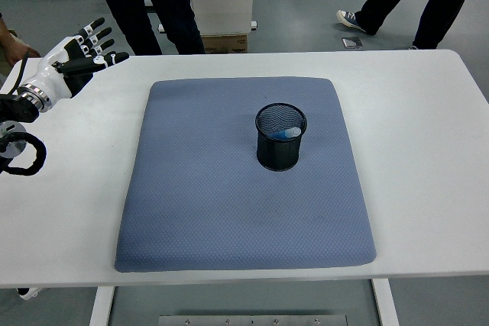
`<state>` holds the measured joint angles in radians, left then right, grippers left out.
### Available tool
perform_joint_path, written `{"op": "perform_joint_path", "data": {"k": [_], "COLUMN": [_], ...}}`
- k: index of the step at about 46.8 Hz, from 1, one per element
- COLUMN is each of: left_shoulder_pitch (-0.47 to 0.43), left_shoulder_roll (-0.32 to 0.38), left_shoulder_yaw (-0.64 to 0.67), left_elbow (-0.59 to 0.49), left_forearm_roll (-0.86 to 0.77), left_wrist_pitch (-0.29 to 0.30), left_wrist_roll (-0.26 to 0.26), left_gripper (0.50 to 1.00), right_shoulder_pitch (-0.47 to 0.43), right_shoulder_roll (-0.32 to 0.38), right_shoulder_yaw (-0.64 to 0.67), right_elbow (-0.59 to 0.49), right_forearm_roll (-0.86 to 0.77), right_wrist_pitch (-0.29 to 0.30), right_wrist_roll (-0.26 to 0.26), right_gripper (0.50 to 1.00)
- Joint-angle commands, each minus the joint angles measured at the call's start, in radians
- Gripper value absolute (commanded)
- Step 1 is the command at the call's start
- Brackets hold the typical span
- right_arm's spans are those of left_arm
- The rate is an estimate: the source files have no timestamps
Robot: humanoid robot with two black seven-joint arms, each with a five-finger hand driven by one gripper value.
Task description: Left hand places marker in pen holder
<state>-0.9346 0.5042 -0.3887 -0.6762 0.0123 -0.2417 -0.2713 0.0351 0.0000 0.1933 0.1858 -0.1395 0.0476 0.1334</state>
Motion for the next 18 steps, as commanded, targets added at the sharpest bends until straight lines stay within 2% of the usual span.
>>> {"op": "perform_joint_path", "data": {"k": [1, 8, 18], "left_shoulder_pitch": [0.031, 0.080, 0.103], "left_shoulder_roll": [0.000, 0.007, 0.014], "left_shoulder_yaw": [-0.018, -0.048, -0.071], "left_elbow": [0.000, 0.000, 0.000], "left_forearm_roll": [0.000, 0.000, 0.000], "left_wrist_pitch": [0.001, 0.002, 0.002], "left_wrist_roll": [0.000, 0.000, 0.000], "left_gripper": [1.000, 1.000, 1.000], "right_shoulder_pitch": [0.000, 0.000, -0.001], "right_shoulder_roll": [0.000, 0.000, 0.000], "right_shoulder_yaw": [0.000, -0.002, 0.005], "right_elbow": [0.000, 0.009, 0.003], "right_forearm_roll": [0.000, 0.001, 0.003], "right_wrist_pitch": [0.000, 0.008, 0.006], "right_wrist_roll": [0.000, -0.002, -0.002], "right_gripper": [1.000, 1.000, 1.000]}}
